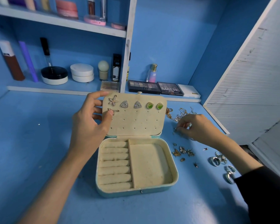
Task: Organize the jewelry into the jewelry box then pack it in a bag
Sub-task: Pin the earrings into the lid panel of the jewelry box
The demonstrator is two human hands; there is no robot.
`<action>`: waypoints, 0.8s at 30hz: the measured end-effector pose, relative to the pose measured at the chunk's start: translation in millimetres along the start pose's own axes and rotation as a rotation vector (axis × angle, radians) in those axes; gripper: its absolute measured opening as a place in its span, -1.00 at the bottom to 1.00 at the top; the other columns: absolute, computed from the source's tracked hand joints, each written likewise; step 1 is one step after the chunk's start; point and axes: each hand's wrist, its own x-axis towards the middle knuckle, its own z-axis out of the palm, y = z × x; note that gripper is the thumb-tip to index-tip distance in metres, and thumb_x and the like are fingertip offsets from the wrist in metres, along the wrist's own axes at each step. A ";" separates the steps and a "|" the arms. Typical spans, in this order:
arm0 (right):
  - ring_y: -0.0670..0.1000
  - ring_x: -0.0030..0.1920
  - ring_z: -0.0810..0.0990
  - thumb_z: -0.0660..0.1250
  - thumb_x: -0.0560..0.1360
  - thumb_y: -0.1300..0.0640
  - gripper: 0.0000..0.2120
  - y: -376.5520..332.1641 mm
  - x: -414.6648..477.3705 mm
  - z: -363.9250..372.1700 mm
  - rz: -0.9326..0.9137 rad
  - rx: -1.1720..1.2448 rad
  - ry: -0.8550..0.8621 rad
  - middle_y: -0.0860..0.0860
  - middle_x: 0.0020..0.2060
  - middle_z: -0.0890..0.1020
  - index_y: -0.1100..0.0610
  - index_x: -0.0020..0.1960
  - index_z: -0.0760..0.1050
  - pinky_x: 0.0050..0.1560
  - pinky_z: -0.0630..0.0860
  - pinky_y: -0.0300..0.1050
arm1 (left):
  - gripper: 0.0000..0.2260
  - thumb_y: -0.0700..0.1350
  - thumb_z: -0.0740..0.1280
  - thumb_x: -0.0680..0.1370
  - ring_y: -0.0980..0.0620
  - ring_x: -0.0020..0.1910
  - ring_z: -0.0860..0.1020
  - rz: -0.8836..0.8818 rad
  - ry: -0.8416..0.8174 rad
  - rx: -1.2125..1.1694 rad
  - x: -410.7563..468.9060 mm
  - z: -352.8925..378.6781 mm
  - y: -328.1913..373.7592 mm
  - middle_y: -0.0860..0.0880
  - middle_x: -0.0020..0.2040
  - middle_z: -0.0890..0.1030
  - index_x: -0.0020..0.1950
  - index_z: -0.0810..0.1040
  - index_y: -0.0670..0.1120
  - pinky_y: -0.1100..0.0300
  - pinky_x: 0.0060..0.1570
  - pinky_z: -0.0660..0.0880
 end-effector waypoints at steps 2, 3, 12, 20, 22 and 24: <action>-0.19 -0.23 0.53 0.40 0.43 0.19 -0.93 -1.7 -2.8 -3.4 -0.032 0.062 0.004 -0.17 -0.28 0.57 0.05 -0.19 0.61 -0.18 0.46 -0.30 | -0.68 -0.13 0.32 0.44 0.15 -0.13 0.59 0.002 -0.002 0.002 -0.1 0.2 0.1 0.16 -0.05 0.60 0.17 0.43 0.10 0.23 -0.18 0.56; -0.21 -0.24 0.51 0.40 0.42 0.20 -0.94 -3.7 -4.5 -4.9 -0.055 0.070 -0.009 -0.18 -0.28 0.55 0.06 -0.19 0.62 -0.21 0.41 -0.40 | -0.68 -0.13 0.32 0.44 0.14 -0.13 0.59 0.004 -0.001 0.003 -0.1 0.2 0.1 0.16 -0.05 0.60 0.17 0.43 0.09 0.21 -0.18 0.56; -0.08 -0.15 0.48 0.40 0.46 0.12 -0.91 -7.2 -6.1 -0.9 -0.130 -0.070 -0.095 -0.09 -0.22 0.49 0.06 -0.08 0.67 -0.06 0.50 -0.02 | -0.68 -0.13 0.32 0.44 0.15 -0.15 0.58 0.001 0.000 -0.001 0.0 0.2 0.1 0.17 -0.07 0.60 0.16 0.43 0.10 0.24 -0.18 0.55; -0.04 -0.20 0.48 0.36 0.49 0.14 -0.89 -6.0 -3.5 -2.2 -0.104 -0.081 -0.054 -0.19 -0.28 0.41 0.06 -0.06 0.66 -0.10 0.51 0.04 | -0.68 -0.15 0.32 0.44 0.11 -0.15 0.59 0.001 0.002 -0.016 0.0 0.5 -2.0 0.16 -0.08 0.61 0.16 0.44 0.09 0.30 -0.19 0.53; -0.05 -0.21 0.46 0.36 0.49 0.10 -0.88 -5.4 -4.4 -3.7 -0.094 -0.090 -0.049 -0.19 -0.29 0.40 0.06 -0.06 0.66 -0.10 0.50 0.03 | -0.68 -0.15 0.32 0.44 0.12 -0.15 0.59 0.001 0.001 -0.017 -0.1 0.7 -2.2 0.16 -0.07 0.61 0.16 0.44 0.09 0.29 -0.19 0.53; -0.04 -0.20 0.47 0.38 0.46 0.03 -0.88 -5.9 -6.9 -4.7 -0.085 -0.087 -0.062 -0.17 -0.28 0.42 0.03 -0.09 0.66 -0.11 0.51 0.03 | -0.68 -0.15 0.33 0.44 0.12 -0.15 0.59 0.003 0.003 -0.017 -0.1 0.8 -2.2 0.15 -0.07 0.61 0.16 0.44 0.08 0.29 -0.19 0.53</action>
